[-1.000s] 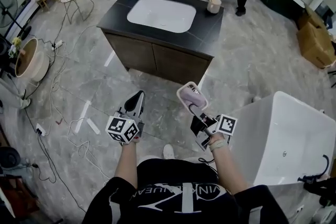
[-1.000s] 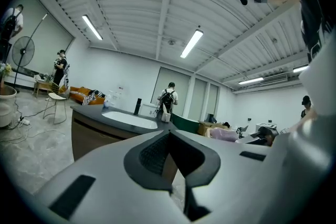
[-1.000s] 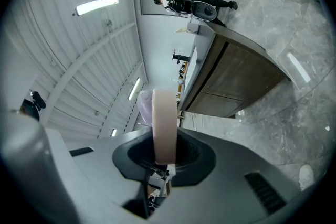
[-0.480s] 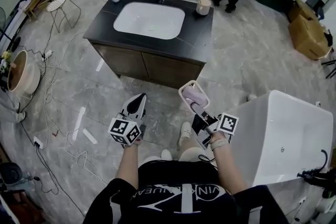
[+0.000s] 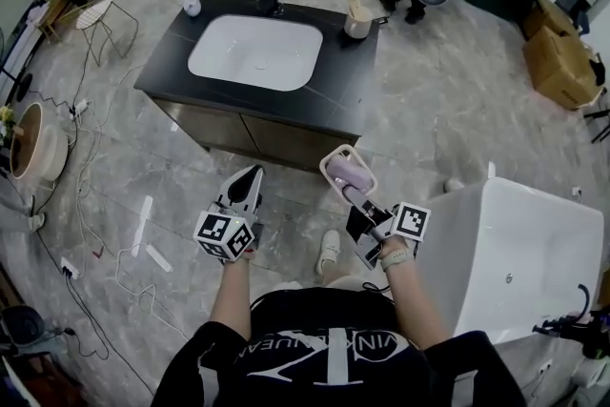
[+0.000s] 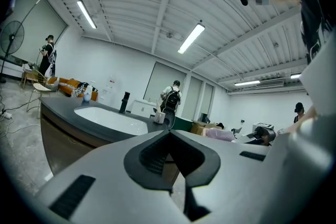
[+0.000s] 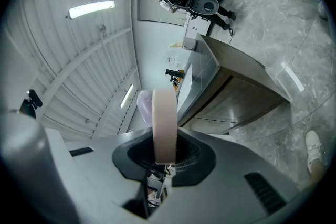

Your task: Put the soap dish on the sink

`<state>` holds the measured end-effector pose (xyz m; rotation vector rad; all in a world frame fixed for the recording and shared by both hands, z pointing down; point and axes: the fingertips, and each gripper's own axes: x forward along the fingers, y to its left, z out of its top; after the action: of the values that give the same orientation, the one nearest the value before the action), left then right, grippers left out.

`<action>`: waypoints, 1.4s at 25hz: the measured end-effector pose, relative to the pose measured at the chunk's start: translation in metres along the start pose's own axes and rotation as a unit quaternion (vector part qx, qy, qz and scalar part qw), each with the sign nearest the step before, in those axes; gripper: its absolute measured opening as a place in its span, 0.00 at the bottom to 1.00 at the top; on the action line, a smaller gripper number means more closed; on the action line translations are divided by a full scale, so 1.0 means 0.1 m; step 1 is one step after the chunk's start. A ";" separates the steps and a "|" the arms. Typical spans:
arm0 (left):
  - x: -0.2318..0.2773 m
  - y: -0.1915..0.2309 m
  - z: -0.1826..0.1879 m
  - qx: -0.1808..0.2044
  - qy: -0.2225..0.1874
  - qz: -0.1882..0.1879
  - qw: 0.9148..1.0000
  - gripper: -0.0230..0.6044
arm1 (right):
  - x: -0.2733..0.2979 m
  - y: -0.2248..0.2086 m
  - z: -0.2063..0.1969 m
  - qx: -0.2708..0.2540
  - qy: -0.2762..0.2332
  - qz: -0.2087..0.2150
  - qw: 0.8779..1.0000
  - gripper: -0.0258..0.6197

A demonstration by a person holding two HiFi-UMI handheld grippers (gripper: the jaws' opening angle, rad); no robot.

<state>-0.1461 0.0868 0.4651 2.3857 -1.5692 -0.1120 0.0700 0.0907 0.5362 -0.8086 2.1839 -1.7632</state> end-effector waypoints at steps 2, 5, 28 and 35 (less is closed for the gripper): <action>0.14 -0.01 0.01 0.000 0.000 0.003 1.000 0.06 | 0.03 -0.04 0.12 0.004 0.006 -0.003 1.000 0.13; 0.35 -0.02 0.03 0.000 0.002 0.008 1.000 0.06 | 0.08 -0.12 0.31 0.008 0.017 -0.009 1.000 0.13; 1.51 0.05 0.02 0.000 0.008 0.043 0.999 0.06 | 0.60 -0.54 1.38 0.036 0.076 -0.018 0.996 0.13; 1.73 0.05 -0.06 0.000 0.023 0.034 0.999 0.06 | 0.60 -0.68 1.48 0.054 0.070 -0.034 0.996 0.13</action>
<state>-0.0789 -0.0714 0.4879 2.3150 -1.6283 -0.0417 0.1127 -0.0738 0.5733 -0.7628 2.1473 -2.0085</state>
